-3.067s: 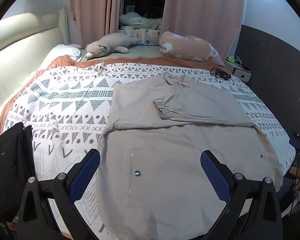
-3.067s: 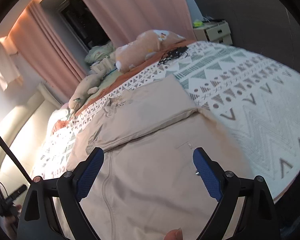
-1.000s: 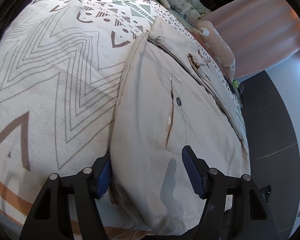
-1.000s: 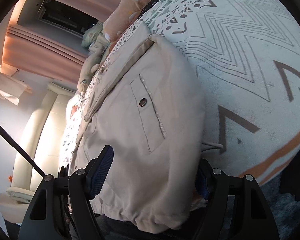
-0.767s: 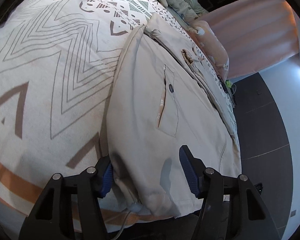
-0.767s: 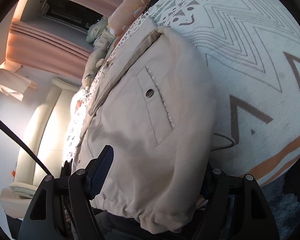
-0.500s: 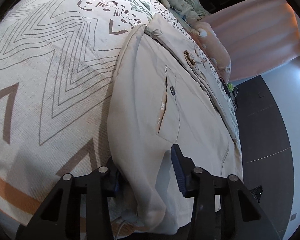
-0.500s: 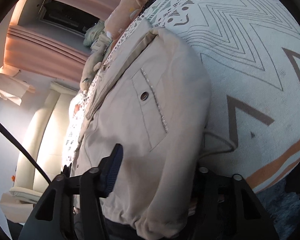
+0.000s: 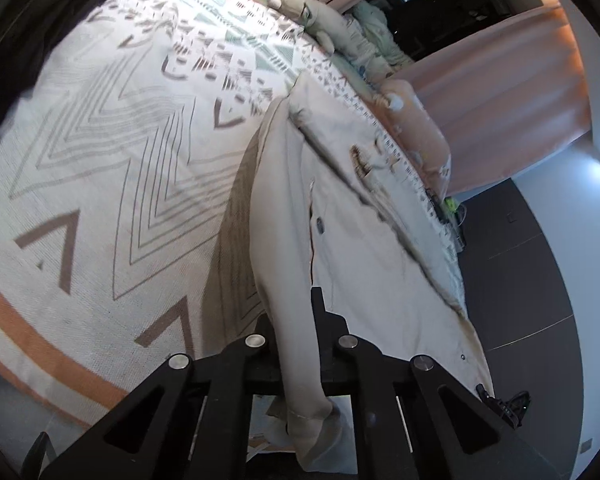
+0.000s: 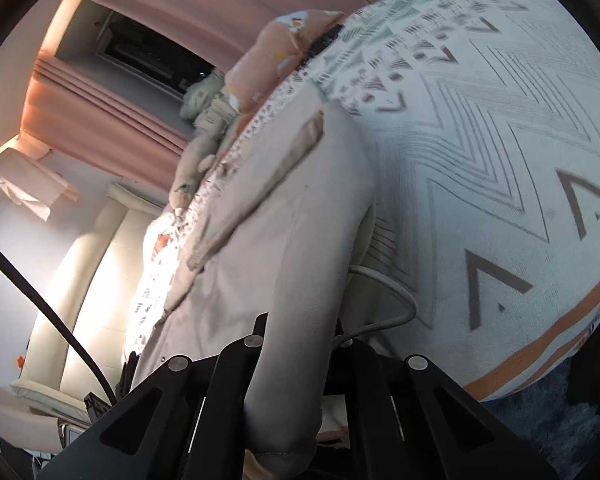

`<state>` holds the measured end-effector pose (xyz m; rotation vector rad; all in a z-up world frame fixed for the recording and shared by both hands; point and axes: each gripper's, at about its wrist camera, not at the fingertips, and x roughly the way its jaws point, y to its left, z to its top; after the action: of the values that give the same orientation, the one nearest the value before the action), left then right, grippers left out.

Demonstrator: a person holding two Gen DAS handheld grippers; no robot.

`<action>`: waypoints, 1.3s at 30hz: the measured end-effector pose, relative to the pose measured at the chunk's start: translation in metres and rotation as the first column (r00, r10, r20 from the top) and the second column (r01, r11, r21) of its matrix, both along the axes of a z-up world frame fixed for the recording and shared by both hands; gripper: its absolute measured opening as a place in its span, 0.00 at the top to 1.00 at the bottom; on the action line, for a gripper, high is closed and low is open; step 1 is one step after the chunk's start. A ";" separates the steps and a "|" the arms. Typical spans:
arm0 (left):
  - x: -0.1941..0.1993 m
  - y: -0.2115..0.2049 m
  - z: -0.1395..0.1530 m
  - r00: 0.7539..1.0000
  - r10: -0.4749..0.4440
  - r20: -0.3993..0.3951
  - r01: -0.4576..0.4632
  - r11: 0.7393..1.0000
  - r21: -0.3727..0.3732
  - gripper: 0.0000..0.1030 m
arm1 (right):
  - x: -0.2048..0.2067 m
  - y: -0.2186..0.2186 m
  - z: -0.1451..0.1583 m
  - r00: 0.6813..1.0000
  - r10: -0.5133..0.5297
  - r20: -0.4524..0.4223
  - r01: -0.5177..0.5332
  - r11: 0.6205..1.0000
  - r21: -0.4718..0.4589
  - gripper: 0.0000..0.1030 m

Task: Fold large clothes
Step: 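Grasp the end of the folded jacket with both tools, then lift and carry the folded jacket with both tools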

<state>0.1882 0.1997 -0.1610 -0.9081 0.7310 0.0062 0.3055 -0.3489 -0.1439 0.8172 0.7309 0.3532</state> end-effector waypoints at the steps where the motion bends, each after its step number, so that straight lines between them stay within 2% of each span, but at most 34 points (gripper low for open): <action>1: -0.004 0.002 0.007 1.000 0.004 0.016 -0.004 1.000 -0.005 0.92 | -0.003 0.001 0.006 1.000 0.006 0.015 -0.006 1.000 0.001 0.98; 8: -0.030 0.008 0.060 0.992 0.025 0.124 -0.022 0.999 -0.027 0.92 | -0.029 0.010 0.051 0.992 0.037 0.121 -0.040 0.999 0.022 0.98; 12: -0.054 0.009 0.092 0.981 0.033 0.193 -0.026 0.999 -0.038 0.92 | -0.056 0.001 0.071 0.983 0.053 0.178 -0.060 0.997 0.037 0.98; 17: -0.084 0.011 0.124 0.964 0.034 0.265 -0.022 0.999 -0.047 0.92 | -0.082 -0.025 0.080 0.968 0.064 0.242 -0.082 0.994 0.066 0.98; 23: -0.124 0.007 0.155 0.940 0.033 0.339 -0.020 0.999 -0.042 0.92 | -0.104 -0.035 0.087 0.950 0.064 0.305 -0.099 0.990 0.103 0.98; 26: -0.138 0.006 0.163 0.931 0.033 0.364 -0.021 0.999 -0.037 0.92 | -0.112 -0.039 0.090 0.940 0.066 0.334 -0.109 0.988 0.112 0.98; 31: -0.145 0.012 0.162 0.929 0.049 0.366 -0.035 0.998 -0.044 0.92 | -0.115 -0.038 0.089 0.928 0.084 0.364 -0.131 0.986 0.106 0.98; 35: -0.127 0.018 0.160 0.935 0.057 0.349 -0.043 0.998 -0.050 0.92 | -0.095 -0.037 0.081 0.938 0.082 0.336 -0.121 0.988 0.096 0.98; 39: -0.096 0.026 0.164 0.938 0.061 0.340 -0.047 0.998 -0.052 0.92 | -0.074 -0.034 0.086 0.947 0.062 0.315 -0.095 0.991 0.093 0.98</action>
<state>0.0919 0.2258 0.0031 -0.9400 0.3831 -0.1168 0.2310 -0.3827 -0.0580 0.8112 0.4515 0.5837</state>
